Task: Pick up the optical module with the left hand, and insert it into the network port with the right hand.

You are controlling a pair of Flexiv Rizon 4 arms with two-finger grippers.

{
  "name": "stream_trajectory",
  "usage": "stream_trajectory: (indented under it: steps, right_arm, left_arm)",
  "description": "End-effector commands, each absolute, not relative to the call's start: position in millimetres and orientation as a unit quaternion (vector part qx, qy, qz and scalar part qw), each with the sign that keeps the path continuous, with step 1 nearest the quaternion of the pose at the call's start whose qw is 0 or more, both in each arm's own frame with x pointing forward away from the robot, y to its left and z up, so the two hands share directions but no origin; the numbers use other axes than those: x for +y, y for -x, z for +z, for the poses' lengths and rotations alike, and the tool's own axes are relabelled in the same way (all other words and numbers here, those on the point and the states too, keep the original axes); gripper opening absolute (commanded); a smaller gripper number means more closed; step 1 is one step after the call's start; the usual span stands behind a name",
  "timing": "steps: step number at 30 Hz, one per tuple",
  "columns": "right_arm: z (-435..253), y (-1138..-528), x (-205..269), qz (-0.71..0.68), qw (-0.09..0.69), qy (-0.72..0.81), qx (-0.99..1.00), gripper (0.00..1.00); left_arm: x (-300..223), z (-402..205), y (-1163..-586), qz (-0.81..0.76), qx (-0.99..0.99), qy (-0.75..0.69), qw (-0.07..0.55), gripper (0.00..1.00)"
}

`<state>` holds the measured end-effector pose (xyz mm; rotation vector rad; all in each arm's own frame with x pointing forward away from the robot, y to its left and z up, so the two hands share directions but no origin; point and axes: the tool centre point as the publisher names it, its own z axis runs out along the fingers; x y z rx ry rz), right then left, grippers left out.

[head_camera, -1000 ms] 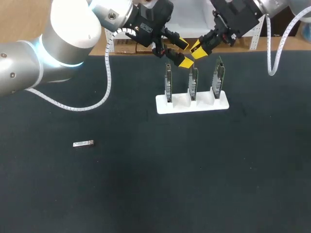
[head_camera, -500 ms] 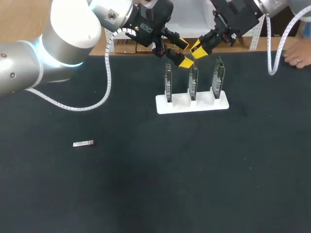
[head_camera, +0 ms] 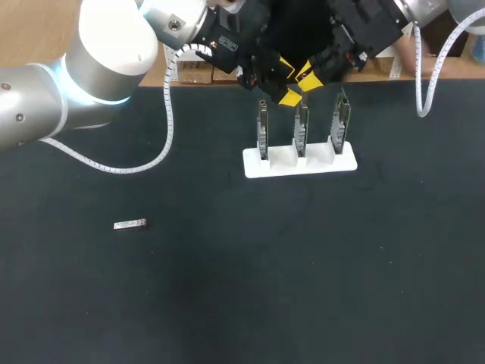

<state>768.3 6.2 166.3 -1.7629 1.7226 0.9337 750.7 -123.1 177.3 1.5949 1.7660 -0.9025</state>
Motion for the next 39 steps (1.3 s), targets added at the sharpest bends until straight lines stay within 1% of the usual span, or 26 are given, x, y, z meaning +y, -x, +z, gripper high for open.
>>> stream_trajectory:
  steps: [1,39]
  right_arm:
    - [163.9,-769.7,6.0,0.343,0.252,0.647,0.632,0.0]
    - [154.5,-765.7,2.9,0.341,0.248,0.641,0.641,0.0]
  left_arm:
    - [-124.1,178.1,-752.8,-0.338,0.664,-0.6,0.291,1.0]
    - [-124.1,178.1,-752.8,-0.338,0.664,-0.6,0.291,1.0]
